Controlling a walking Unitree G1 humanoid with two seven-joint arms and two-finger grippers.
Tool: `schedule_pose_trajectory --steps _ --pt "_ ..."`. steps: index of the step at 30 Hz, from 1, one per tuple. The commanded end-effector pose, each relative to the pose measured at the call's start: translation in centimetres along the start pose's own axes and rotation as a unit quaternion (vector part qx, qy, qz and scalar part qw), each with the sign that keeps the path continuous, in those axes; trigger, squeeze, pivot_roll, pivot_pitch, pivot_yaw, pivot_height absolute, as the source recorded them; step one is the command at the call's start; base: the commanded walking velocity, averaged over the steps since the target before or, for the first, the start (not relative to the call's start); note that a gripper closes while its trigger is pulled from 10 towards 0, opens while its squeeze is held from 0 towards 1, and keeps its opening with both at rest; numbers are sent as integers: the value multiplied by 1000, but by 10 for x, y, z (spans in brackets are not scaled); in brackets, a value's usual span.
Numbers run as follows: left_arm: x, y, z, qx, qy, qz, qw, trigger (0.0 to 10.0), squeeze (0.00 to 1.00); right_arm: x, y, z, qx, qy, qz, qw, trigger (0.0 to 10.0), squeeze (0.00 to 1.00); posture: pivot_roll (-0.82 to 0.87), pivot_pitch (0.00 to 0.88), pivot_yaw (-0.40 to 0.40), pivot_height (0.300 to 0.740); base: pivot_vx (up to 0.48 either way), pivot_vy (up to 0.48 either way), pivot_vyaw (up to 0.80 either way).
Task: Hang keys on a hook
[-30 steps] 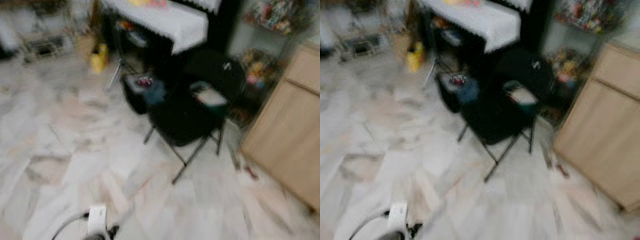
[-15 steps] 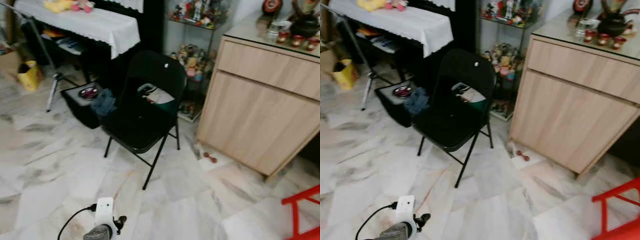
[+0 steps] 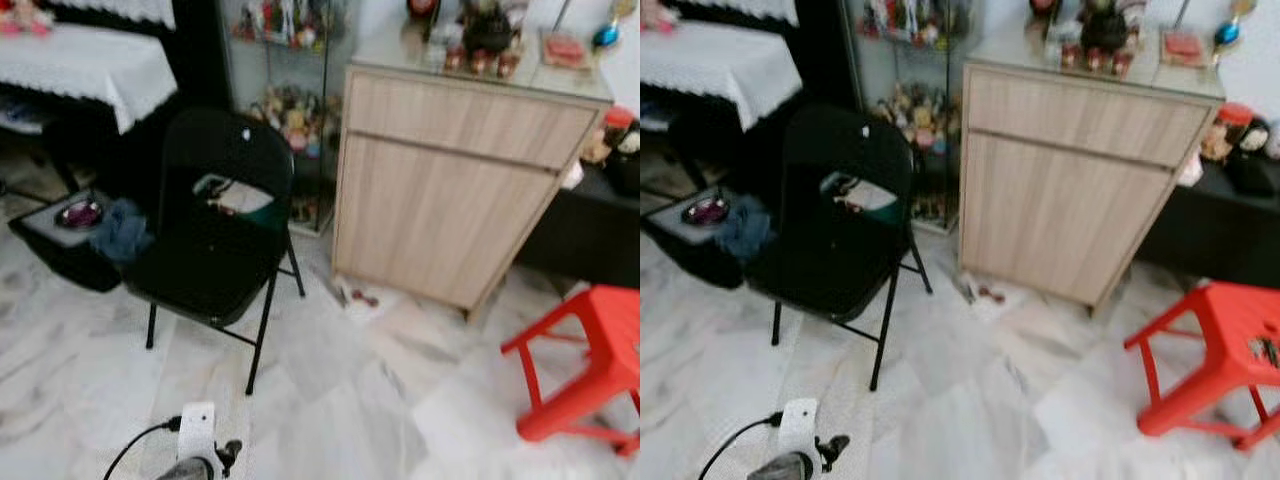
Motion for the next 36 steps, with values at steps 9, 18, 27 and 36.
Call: schedule_pose_trajectory --steps 9,18,27,36 --pt "-2 0 -8 18 -7 0 1000 10000 0 -2 2 -4 9 10 1 1000 10000 0 102 43 4 740 0 0 -350" --pt "-2 0 -8 19 -14 -3 1000 10000 0 -1 2 -6 17 20 6 1000 10000 0 103 49 6 740 0 -217 0" --pt "-2 0 -8 21 -11 -5 1000 10000 0 -2 2 -5 18 27 7 999 10000 0 102 51 5 740 0 -309 0" --pt "-3 0 -7 21 -18 -8 1000 10000 0 -3 2 -6 22 23 -8 999 10000 0 105 56 5 740 0 -314 0"
Point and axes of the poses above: a point about 5 cm out from each wrist's last joint towards the gripper, its own y axis pointing back from the gripper into the wrist, its own z axis along the axis of the wrist's last joint, x = y × z, the point moved 1 cm from there along -y, pointing out of the wrist towards the gripper, and after that the axes turned 15 degrees about y, right-handed, at the moved point
